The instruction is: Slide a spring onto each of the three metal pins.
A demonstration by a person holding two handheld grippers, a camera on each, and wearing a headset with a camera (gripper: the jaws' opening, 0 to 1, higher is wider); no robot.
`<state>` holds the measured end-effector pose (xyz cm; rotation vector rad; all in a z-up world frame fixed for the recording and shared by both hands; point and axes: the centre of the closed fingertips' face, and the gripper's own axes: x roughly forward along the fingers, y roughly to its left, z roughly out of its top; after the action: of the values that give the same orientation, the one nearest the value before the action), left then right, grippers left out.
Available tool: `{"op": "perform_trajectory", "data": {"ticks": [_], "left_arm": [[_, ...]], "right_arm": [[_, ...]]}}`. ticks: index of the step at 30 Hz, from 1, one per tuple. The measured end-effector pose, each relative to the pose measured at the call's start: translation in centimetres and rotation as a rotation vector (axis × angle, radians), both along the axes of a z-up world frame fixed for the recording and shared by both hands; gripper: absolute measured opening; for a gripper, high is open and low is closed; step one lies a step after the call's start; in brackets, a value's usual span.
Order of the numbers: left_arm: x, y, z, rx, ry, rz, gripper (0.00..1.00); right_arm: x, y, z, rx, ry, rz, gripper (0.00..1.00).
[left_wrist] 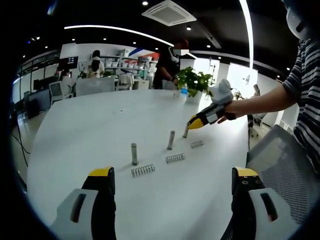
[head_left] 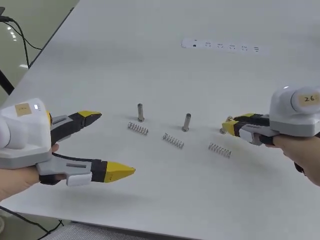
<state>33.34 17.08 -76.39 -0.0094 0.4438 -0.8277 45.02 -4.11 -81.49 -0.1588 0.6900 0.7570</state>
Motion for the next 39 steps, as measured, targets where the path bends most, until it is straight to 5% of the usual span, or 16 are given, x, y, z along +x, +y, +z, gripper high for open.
{"op": "perform_trajectory", "data": {"ticks": [39], "left_arm": [[0.0,0.2,-0.3,-0.006,0.003,0.024,0.97]], "right_arm": [[-1.5,-0.8,0.4,0.046,-0.021,-0.017,0.61]]}}
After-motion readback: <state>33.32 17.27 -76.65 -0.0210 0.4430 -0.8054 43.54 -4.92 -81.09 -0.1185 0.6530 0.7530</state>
